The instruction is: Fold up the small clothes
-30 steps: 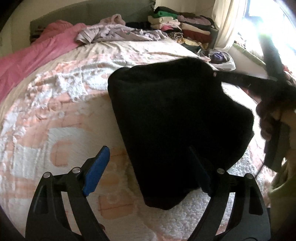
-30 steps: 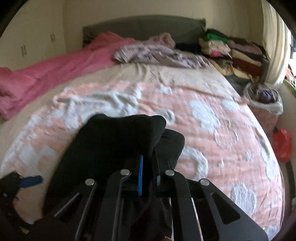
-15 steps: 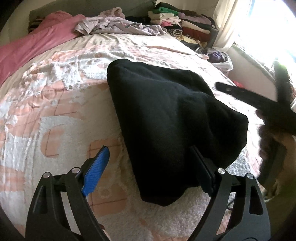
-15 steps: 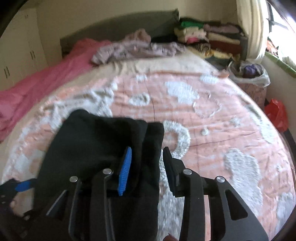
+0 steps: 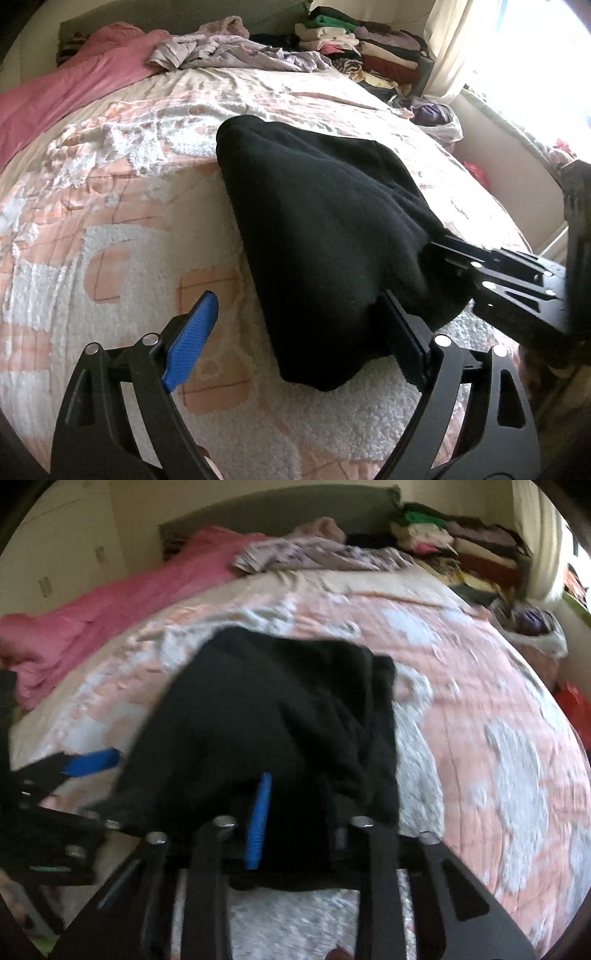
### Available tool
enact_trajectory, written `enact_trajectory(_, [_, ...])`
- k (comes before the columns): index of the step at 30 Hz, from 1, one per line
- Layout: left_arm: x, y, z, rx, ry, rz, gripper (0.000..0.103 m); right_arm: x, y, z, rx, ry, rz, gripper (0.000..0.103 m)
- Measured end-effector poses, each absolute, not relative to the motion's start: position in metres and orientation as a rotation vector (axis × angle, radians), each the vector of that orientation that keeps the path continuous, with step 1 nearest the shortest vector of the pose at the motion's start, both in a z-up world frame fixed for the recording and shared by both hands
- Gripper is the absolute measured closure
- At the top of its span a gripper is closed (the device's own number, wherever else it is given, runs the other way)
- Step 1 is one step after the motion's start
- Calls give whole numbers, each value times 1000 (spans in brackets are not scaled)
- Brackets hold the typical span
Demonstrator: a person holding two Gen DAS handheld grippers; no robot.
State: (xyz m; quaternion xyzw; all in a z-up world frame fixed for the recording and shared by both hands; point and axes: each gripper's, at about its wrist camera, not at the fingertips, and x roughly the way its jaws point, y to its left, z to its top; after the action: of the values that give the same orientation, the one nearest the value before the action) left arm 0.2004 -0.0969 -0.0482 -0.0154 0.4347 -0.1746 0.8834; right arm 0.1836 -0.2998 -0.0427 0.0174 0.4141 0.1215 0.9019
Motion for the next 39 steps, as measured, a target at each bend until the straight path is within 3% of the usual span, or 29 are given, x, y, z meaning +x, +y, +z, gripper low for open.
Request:
enact_trajectory(10, [196, -95, -47, -41, 906, -359, 23, 171, -305, -43, 78, 819, 231, 82])
enact_trajectory(18, [189, -92, -39, -41, 898, -359, 23, 145, -309, -28, 99, 758, 221, 74])
enact_trajectory(24, [182, -89, -30, -38, 886, -354, 23, 127, -310, -18, 97, 728, 197, 56])
enact_trajectory(29, [171, -85, -18, -38, 857, -355, 17, 107, -313, -2, 109, 683, 186, 25])
enact_trajectory(32, [166, -82, -12, -38, 844, -353, 12, 94, -313, 10, 105, 648, 184, 11])
enact_trajectory(39, [151, -78, 0, -16, 811, -343, 10, 66, -314, 30, 85, 584, 159, 5])
